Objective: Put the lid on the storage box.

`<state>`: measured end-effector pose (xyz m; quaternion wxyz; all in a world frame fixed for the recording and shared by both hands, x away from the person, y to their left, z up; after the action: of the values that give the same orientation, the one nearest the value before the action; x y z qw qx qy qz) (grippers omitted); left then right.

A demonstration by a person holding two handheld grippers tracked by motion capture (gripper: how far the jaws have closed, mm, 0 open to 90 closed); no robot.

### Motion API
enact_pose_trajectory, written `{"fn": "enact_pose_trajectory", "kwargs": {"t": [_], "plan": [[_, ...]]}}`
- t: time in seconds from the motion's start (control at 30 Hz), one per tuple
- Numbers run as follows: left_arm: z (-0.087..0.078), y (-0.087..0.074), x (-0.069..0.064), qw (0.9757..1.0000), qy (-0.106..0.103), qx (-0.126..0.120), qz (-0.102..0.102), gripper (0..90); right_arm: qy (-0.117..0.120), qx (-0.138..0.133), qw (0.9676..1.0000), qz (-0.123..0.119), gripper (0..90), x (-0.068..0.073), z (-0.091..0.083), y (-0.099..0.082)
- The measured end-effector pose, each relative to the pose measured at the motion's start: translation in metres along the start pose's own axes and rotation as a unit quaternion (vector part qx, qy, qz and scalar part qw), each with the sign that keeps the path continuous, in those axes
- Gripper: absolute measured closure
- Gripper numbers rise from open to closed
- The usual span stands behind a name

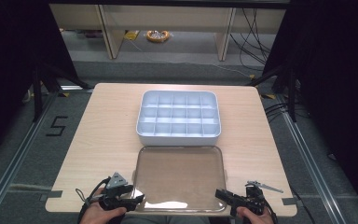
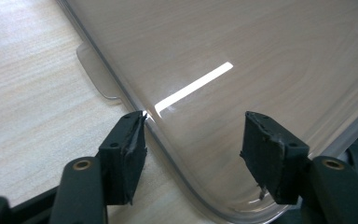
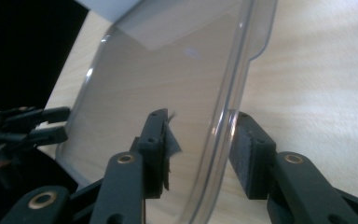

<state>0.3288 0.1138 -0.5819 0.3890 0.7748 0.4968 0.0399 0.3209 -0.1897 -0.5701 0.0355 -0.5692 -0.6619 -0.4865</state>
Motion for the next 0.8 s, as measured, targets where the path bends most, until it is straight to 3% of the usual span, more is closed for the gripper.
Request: {"fn": "enact_pose_trajectory", "kwargs": {"t": [0.07,0.13,0.27,0.33,0.37,0.47,0.53,0.57,0.6,0.7,0.73,0.77,0.8], "plan": [[0.000,0.000,0.000,1.0000,-0.002,0.001,-0.004,34.1,0.003,-0.008,0.9993,-0.035,61.2,0.000,-0.002,0.001],[-0.001,-0.001,0.000,1.0000,0.004,0.007,-0.002,30.0,0.006,-0.008,0.9985,-0.054,60.9,0.004,-0.004,0.001],[0.000,0.000,0.000,0.9999,-0.006,0.006,-0.011,25.6,0.014,-0.020,0.9950,-0.096,60.0,0.013,-0.007,0.004],[0.000,0.001,0.002,0.9998,-0.005,0.005,-0.017,23.8,0.014,-0.019,0.9946,-0.102,59.6,0.019,-0.009,0.005],[0.000,0.000,0.003,0.9998,-0.004,0.010,-0.018,22.1,0.017,-0.023,0.9918,-0.125,59.5,0.020,-0.009,0.006],[-0.001,0.001,0.004,0.9996,-0.003,0.009,-0.026,18.3,0.014,-0.019,0.9885,-0.149,59.5,0.027,-0.011,0.006],[-0.001,0.001,0.006,0.9995,0.000,0.006,-0.030,17.6,0.014,-0.021,0.9861,-0.164,59.6,0.028,-0.012,0.007],[-0.002,0.001,0.006,0.9996,-0.005,0.012,-0.026,17.6,0.016,-0.020,0.9866,-0.161,59.5,0.031,-0.013,0.006],[-0.001,0.002,0.006,0.9993,-0.003,0.004,-0.036,17.6,0.014,-0.021,0.9855,-0.168,59.6,0.030,-0.014,0.007],[-0.002,0.002,0.007,0.9991,-0.008,0.006,-0.042,17.6,0.021,-0.019,0.9847,-0.172,59.6,0.033,-0.014,0.007],[-0.001,0.003,0.008,0.9991,-0.004,0.005,-0.042,17.4,0.023,-0.014,0.9872,-0.157,59.6,0.036,-0.015,0.005],[-0.001,0.003,0.009,0.9992,0.000,0.004,-0.040,17.4,0.020,-0.023,0.9825,-0.184,59.6,0.033,-0.014,0.008],[-0.001,0.003,0.009,0.9991,-0.001,0.003,-0.042,17.4,0.015,-0.015,0.9819,-0.188,59.6,0.032,-0.015,0.007]]}}
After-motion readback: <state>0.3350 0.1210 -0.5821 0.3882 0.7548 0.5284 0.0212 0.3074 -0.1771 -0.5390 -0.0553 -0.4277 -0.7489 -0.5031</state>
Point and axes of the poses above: each handheld gripper's, and its own axes: z roughly forward along the jaws, y roughly out of its top, x roughly to its left, the point moved 10 cm from there along z, roughly forward along the jaws, and after that the axes turned 7 degrees about -z, right-handed, at the moved point
